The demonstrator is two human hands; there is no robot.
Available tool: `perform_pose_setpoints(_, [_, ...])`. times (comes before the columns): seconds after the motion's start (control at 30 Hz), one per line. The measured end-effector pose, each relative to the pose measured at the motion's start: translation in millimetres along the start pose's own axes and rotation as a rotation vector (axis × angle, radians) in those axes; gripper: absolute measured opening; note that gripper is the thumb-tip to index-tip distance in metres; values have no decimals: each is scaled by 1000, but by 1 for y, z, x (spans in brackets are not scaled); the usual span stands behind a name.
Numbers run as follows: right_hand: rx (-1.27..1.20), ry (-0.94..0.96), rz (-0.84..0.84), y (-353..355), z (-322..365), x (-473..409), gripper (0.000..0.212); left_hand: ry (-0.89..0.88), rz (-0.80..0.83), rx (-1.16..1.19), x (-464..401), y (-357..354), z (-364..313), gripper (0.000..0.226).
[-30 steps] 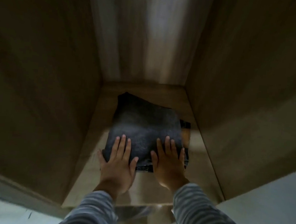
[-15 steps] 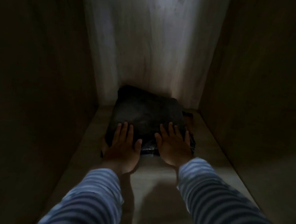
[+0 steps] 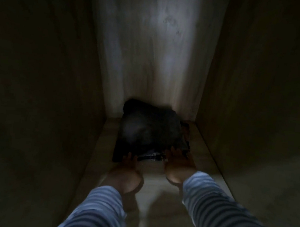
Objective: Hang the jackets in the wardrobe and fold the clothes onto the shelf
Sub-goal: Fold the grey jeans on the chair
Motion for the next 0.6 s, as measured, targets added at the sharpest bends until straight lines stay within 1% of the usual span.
perform_pose_setpoints(0.07, [-15, 3, 35, 3, -4, 40, 57, 28, 38, 156, 40, 4, -5, 60])
perform_pose_setpoints(0.1, [-48, 3, 37, 4, -7, 62, 57, 35, 25, 182, 63, 10, -7, 59])
perform_pose_setpoints(0.2, [-134, -38, 100, 17, -14, 124, 60, 10, 13, 128, 126, 41, -23, 58])
perform_pose_setpoints(0.27, [-114, -33, 142, 35, -7, 160, 60, -8, 43, 110, 160, 62, -38, 60])
perform_pose_setpoints(0.37, [-90, 5, 160, 71, 5, 214, 59, 12, 7, 95, 208, 92, -48, 67])
perform_pose_setpoints(0.5, [-102, -2, 237, 105, 14, 286, 57, 63, 109, 139, 288, 108, -53, 71])
perform_pose_setpoints(0.6, [-117, 35, 252, 118, 25, 333, 56, 90, 99, 161, 349, 124, -58, 69])
Point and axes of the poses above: each hand's wrist, its own x-axis away from the middle knuckle, its own y-axis out of the back of the hand, z = x × y, the point moved 7 cm from there along -x, towards the middle knuckle, and after that the axes turned 8 degrees about -y, right-handed, at the moved point
